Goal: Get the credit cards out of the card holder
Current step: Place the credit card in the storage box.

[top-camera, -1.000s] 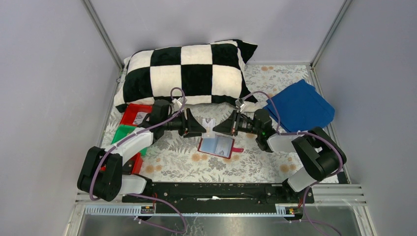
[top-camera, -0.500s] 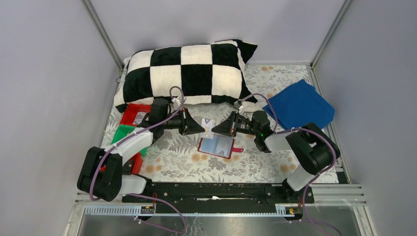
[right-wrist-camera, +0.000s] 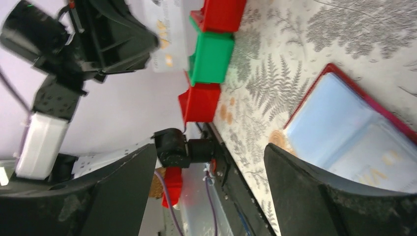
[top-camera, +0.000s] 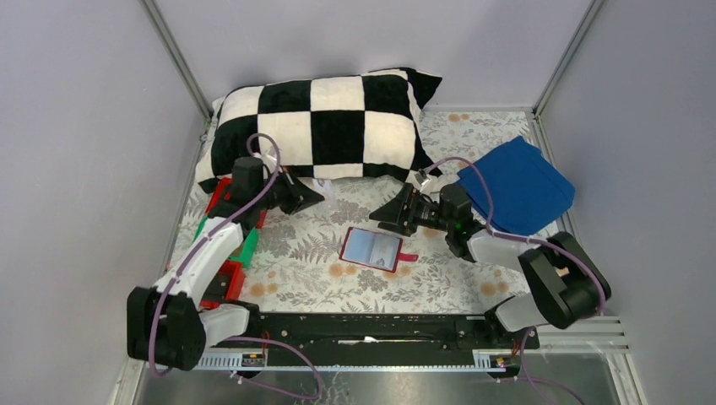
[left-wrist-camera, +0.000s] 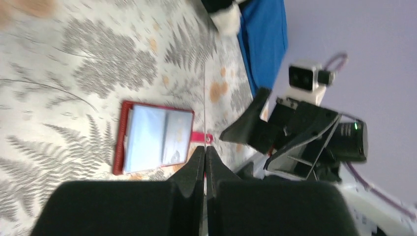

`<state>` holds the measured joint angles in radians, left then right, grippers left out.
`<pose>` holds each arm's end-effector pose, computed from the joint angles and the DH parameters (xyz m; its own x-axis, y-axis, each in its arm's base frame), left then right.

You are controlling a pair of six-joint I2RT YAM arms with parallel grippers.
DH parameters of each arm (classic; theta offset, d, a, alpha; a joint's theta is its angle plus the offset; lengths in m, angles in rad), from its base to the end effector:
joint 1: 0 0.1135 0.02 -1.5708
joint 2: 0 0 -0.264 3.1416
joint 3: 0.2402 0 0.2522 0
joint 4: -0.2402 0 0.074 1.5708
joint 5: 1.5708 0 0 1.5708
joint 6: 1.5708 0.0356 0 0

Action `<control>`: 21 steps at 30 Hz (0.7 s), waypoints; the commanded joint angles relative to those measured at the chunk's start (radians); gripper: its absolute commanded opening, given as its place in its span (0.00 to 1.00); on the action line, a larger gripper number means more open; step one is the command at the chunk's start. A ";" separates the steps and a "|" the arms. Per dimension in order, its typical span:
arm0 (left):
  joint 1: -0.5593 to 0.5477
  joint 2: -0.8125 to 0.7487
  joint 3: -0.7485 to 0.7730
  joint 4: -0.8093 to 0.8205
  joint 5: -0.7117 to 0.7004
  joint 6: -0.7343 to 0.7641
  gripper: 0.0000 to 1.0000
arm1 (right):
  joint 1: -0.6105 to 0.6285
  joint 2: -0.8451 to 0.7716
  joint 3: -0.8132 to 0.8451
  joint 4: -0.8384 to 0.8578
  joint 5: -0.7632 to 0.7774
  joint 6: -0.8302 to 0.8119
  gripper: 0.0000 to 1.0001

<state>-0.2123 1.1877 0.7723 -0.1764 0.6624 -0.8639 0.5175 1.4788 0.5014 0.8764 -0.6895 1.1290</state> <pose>0.2440 -0.0750 0.2575 -0.8599 -0.4280 -0.2782 0.0173 0.5202 -0.8539 0.2351 0.1599 0.1966 -0.8797 0.3018 -0.3674 -0.3192 0.1979 0.9268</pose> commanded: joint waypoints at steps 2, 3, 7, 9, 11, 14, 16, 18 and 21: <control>0.039 -0.150 0.058 -0.111 -0.426 -0.071 0.00 | -0.015 -0.123 0.076 -0.378 0.152 -0.241 0.89; 0.039 -0.185 0.051 -0.121 -0.519 -0.119 0.00 | -0.015 -0.128 0.084 -0.399 0.163 -0.257 0.89; 0.045 -0.271 0.034 -0.213 -0.877 -0.243 0.00 | -0.014 -0.120 0.100 -0.419 0.162 -0.262 0.89; 0.061 -0.259 0.057 -0.287 -0.984 -0.256 0.00 | -0.016 -0.117 0.095 -0.405 0.159 -0.250 0.89; 0.099 -0.211 0.091 -0.328 -0.996 -0.248 0.00 | -0.015 -0.114 0.094 -0.403 0.157 -0.249 0.89; 0.160 -0.123 0.143 -0.395 -0.978 -0.254 0.00 | -0.016 -0.111 0.094 -0.406 0.145 -0.249 0.90; 0.204 -0.095 0.159 -0.411 -0.984 -0.253 0.00 | -0.016 -0.115 0.093 -0.412 0.142 -0.251 0.90; 0.262 -0.088 0.149 -0.372 -0.953 -0.241 0.00 | -0.016 -0.122 0.087 -0.416 0.142 -0.254 0.90; 0.327 -0.072 0.112 -0.297 -0.878 -0.227 0.00 | -0.015 -0.115 0.083 -0.413 0.135 -0.252 0.90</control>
<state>0.0463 1.1152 0.8833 -0.5438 -0.2436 -1.0973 0.5053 1.3754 0.5690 0.4553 -0.5575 0.8959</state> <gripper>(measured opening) 0.007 0.895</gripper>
